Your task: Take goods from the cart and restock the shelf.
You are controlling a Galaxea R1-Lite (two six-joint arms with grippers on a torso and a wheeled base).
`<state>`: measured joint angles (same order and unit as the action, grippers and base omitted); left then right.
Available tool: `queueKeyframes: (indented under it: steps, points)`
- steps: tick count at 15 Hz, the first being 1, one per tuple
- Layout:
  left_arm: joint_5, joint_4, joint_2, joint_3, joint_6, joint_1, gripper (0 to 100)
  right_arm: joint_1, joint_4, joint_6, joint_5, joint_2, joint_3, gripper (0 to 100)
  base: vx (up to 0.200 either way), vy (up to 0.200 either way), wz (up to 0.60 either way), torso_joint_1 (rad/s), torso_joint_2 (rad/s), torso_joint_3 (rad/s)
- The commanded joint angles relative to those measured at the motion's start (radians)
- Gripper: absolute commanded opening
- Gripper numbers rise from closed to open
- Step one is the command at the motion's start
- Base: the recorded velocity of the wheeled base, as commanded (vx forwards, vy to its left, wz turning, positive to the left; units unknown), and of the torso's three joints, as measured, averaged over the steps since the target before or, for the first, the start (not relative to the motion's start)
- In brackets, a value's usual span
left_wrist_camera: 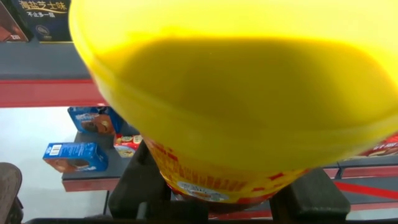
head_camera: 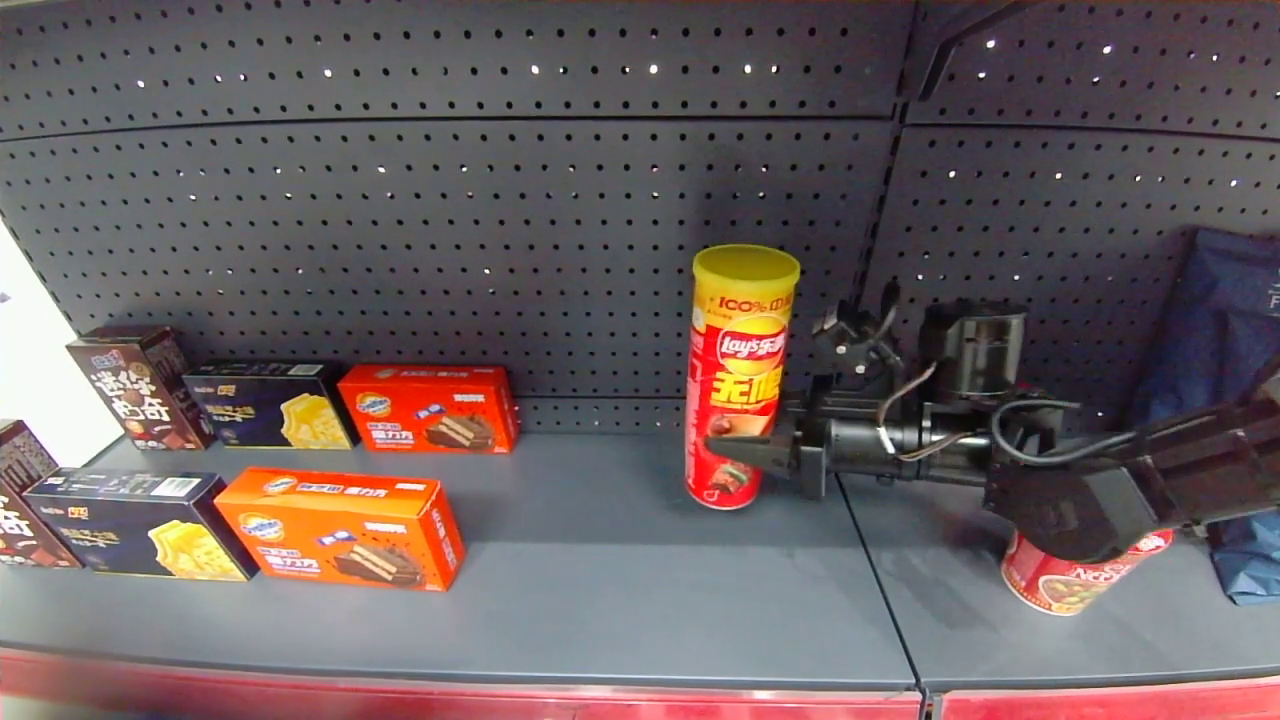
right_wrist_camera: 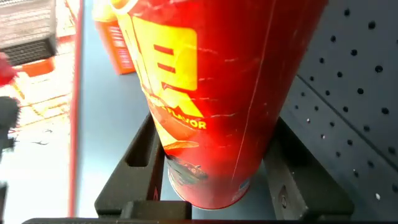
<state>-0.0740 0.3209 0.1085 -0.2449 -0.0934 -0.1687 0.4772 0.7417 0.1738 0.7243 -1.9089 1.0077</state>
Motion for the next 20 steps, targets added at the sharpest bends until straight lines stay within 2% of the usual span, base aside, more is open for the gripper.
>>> queueKeyframes:
  steps: [1, 4, 7, 12, 15, 20]
  points:
    - [-0.001, 0.000, 0.000, -0.002, 0.000, 0.000, 0, 0.003, -0.005, 0.000, 0.000, 0.179, -0.110, 0, 0.000, 0.000, 0.00, 0.000, 0.00, 0.000]
    - [0.000, 0.000, 0.000, -0.004, 0.003, 0.000, 0, 0.001, -0.004, 0.003, 0.000, 0.324, -0.254, 0, 0.000, 0.000, 0.00, 0.000, 0.00, 0.000]
    - [-0.001, 0.000, -0.001, -0.002, 0.003, 0.000, 0, 0.000, 0.021, 0.004, -0.002, 0.366, -0.365, 0, 0.000, 0.000, 0.00, 0.000, 0.00, 0.000]
    - [0.000, 0.000, -0.001, 0.010, 0.009, 0.000, 0, -0.006, 0.212, 0.001, -0.002, 0.326, -0.566, 0, 0.000, 0.000, 0.00, 0.000, 0.00, 0.000]
    - [-0.001, 0.001, -0.001, 0.009, 0.009, 0.000, 0, -0.008, 0.300, 0.000, -0.003, 0.266, -0.603, 0, 0.000, 0.000, 0.00, 0.000, 0.00, 0.000]
    - [-0.004, 0.001, -0.001, 0.006, 0.009, 0.000, 0, 0.001, 0.343, 0.000, -0.008, 0.177, -0.589, 0, 0.000, 0.000, 0.00, 0.000, 0.00, 0.000]
